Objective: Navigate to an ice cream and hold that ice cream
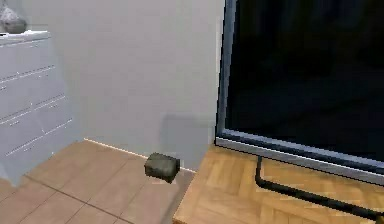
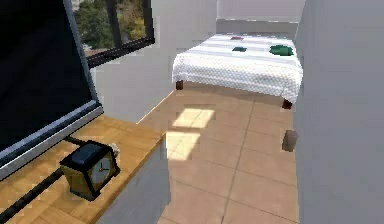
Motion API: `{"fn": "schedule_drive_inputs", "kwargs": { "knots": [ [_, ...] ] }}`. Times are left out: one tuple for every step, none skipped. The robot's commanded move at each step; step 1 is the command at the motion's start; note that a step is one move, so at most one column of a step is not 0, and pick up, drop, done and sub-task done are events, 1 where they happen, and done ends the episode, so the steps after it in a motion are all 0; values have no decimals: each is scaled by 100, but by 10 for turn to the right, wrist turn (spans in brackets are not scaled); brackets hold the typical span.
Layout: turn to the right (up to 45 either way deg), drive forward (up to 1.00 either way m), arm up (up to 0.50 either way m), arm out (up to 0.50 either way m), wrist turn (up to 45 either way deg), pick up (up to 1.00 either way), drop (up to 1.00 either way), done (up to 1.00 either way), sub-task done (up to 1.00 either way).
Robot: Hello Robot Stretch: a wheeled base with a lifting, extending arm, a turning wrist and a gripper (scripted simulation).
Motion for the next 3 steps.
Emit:
{"fn": "schedule_drive_inputs", "kwargs": {
  "knots": [
    [-240,0,0,0,0,0,0,0,0],
    [-30,0,0,0,0,0,0,0,0],
    [450,0,0,0,0,0,0,0,0]
  ]
}}
